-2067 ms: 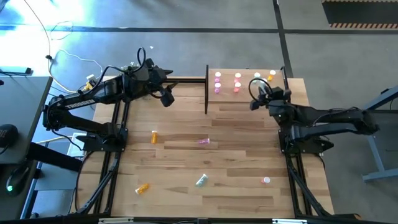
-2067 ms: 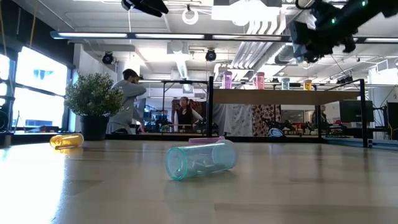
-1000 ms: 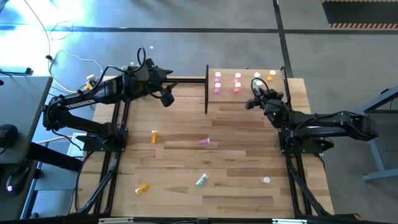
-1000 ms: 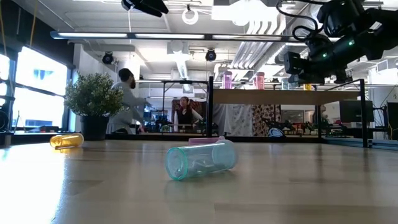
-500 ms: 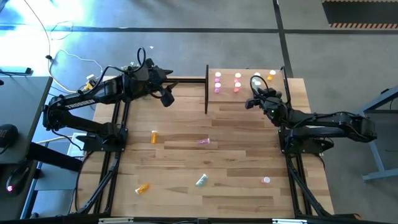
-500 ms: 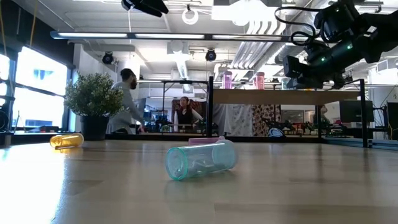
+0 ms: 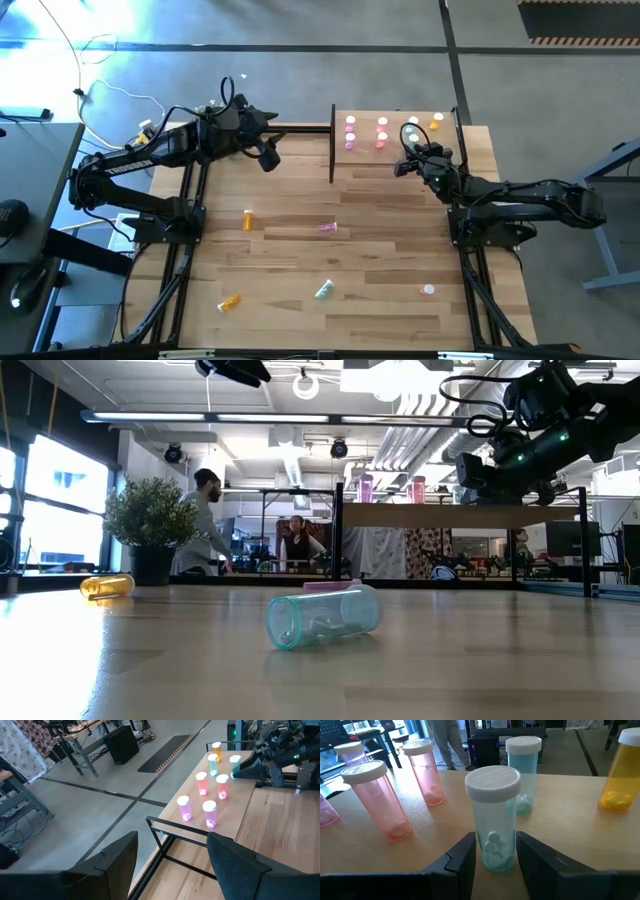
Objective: Pick and place medicine bottles onto shelf by color
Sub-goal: Put the right blue pill bottle on the shelf aligned with the other blue pill bottle
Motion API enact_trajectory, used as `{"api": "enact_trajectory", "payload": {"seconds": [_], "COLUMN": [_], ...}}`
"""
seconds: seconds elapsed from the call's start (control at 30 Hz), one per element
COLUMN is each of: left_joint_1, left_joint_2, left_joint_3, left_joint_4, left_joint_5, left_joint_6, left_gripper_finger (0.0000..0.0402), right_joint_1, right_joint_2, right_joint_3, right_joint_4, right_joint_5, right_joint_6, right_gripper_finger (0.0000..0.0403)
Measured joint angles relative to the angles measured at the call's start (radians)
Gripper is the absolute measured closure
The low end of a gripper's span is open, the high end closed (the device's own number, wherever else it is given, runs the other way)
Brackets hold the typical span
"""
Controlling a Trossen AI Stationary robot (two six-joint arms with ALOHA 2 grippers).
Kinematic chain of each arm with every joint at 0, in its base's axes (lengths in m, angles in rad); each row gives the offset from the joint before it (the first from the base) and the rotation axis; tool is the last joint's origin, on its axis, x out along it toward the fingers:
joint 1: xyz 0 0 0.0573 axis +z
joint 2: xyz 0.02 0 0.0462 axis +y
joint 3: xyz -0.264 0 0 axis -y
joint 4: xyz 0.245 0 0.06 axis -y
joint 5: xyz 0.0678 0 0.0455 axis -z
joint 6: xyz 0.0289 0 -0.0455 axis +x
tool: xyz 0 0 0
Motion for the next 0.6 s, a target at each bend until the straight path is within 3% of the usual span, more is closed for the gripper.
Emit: {"api": "enact_trajectory", "payload": {"seconds": [0.27, 0.6], "left_joint_1": [0.000, 0.000], "left_joint_2": [0.000, 0.000], "left_joint_3": [0.000, 0.000], "left_joint_4": [0.000, 0.000], "left_joint_5": [0.000, 0.000], "left_joint_6": [0.002, 0.002], "left_gripper_finger": [0.0174, 0.0174], "right_joint_1": [0.000, 0.001], "right_joint_2": [0.000, 0.000], "right_joint_3": [0.018, 0.109], "right_joint_4": [-0.035, -0.281], "right_joint_5": [0.004, 0.007], "right_joint_6": [-0.007, 0.090], "right_gripper_finger": [0.0269, 0.0269]}}
